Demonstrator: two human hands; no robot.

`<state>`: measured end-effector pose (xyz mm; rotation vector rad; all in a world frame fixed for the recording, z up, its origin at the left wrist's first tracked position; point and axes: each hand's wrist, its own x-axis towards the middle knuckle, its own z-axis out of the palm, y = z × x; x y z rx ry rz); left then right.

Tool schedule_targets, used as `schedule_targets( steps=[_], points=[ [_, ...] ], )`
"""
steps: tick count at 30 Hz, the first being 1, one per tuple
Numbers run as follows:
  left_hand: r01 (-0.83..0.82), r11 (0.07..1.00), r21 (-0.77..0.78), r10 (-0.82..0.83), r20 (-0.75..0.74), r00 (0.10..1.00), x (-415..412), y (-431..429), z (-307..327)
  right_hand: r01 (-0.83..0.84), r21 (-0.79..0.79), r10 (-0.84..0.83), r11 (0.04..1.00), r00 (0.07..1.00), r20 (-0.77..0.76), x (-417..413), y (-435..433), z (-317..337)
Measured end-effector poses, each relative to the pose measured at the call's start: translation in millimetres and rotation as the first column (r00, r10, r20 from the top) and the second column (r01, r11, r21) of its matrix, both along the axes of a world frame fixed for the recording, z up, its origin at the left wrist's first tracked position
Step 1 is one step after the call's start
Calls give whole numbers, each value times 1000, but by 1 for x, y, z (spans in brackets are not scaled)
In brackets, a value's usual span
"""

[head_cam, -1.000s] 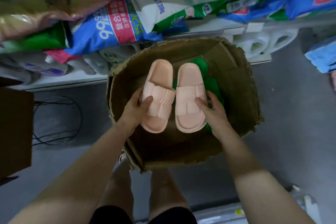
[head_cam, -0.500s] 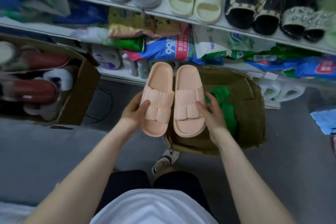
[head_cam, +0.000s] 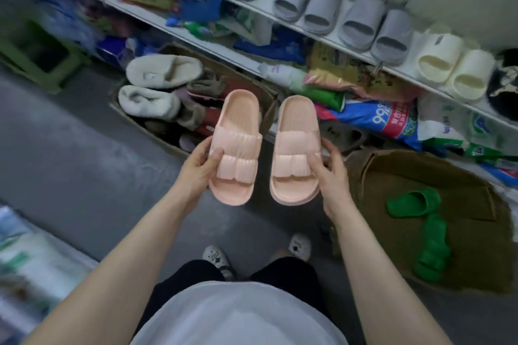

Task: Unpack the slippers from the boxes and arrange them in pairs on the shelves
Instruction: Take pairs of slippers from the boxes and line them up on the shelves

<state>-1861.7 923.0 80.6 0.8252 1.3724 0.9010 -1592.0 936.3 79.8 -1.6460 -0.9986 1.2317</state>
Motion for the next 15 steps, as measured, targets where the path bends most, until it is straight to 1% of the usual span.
schedule_targets(
  steps=[5,8,11,15],
  points=[
    [-113,992,46,112,23,993,-83,8,7,-104,31,105,994,994,-32,-88,31,10],
    [-183,982,47,182,26,983,-125,20,6,-173,32,173,984,985,-21,-130,60,13],
    [-236,969,70,233,48,971,-164,39,5,-222,45,223,974,975,-12,-171,94,13],
    [-337,940,49,334,53,941,-218,78,6,-256,74,257,964,966,2,-231,145,10]
  ],
)
